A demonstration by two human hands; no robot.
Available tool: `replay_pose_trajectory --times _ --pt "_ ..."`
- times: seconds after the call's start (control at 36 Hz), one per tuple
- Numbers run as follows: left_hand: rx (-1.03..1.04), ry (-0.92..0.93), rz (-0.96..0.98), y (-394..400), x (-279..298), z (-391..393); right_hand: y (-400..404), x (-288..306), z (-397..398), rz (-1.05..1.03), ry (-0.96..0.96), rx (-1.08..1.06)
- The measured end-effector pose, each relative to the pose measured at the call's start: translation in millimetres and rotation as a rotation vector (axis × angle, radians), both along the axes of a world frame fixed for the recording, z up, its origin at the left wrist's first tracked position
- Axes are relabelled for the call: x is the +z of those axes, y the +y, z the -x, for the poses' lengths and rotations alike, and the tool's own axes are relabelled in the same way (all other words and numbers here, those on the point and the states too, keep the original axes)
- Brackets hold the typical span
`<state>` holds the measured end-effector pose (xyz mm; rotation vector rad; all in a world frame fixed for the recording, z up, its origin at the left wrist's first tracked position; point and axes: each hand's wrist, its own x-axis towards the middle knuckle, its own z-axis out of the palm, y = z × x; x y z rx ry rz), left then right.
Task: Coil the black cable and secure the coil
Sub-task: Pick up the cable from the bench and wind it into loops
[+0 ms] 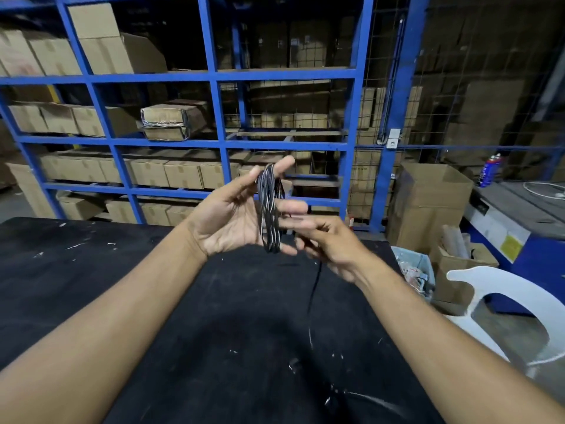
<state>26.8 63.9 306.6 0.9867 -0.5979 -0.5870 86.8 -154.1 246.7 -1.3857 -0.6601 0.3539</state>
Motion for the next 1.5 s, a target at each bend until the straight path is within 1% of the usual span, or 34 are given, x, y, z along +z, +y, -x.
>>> replay_pose_trajectory --times 0.11,0.33,0.39,0.44,0.56,0.64,0.75,0.89,0.97,1.08,1.17,1.22,1.28,1.36,1.44,1.5 --pt "0.179 -0.023 0.031 -5 7 -8 7 -19 15 0.057 0.057 -0.017" --pt "0.53 -0.024 0.034 -6 19 -13 3 -3 35 0.267 -0.079 0.02" --pt "0.605 -0.046 -0.04 -1 23 -13 -1 6 37 0.351 -0.15 0.02" --pt "0.669 -0.093 -0.164 4 27 -13 -5 18 38 0.404 -0.226 0.012" --pt "0.755 -0.229 -0.516 13 28 -12 -12 49 39 0.477 -0.404 -0.052" --pt "0.712 -0.251 -0.672 13 28 -10 -12 72 36 0.544 -0.544 -0.103" --pt "0.599 -0.226 -0.847 5 34 7 -11 97 35 0.616 -0.636 -0.114" --pt "0.374 -0.158 -0.911 3 41 20 -14 124 32 0.611 -0.753 -0.062" --pt "0.217 -0.078 -0.859 6 41 25 -21 135 25 0.528 -0.73 0.041" --pt "0.032 -0.035 -0.646 16 35 26 -28 131 9 0.315 -0.618 0.125" --pt "-0.137 -0.015 -0.431 18 27 26 -28 109 -4 0.153 -0.48 0.116" --pt "-0.2 -0.017 -0.286 15 22 25 -24 90 -10 0.067 -0.33 0.066" --pt "-0.22 -0.041 -0.163 11 20 23 -17 69 -13 0.012 -0.193 0.018" --pt "-0.187 -0.072 -0.027 3 20 20 -2 37 -7 -0.005 -0.067 -0.001" --pt "-0.092 -0.033 0.053 -2 23 15 12 12 7 -0.025 0.022 -0.015" --pt "0.012 -0.026 0.053 -4 24 11 19 1 19 -0.014 0.066 -0.029"
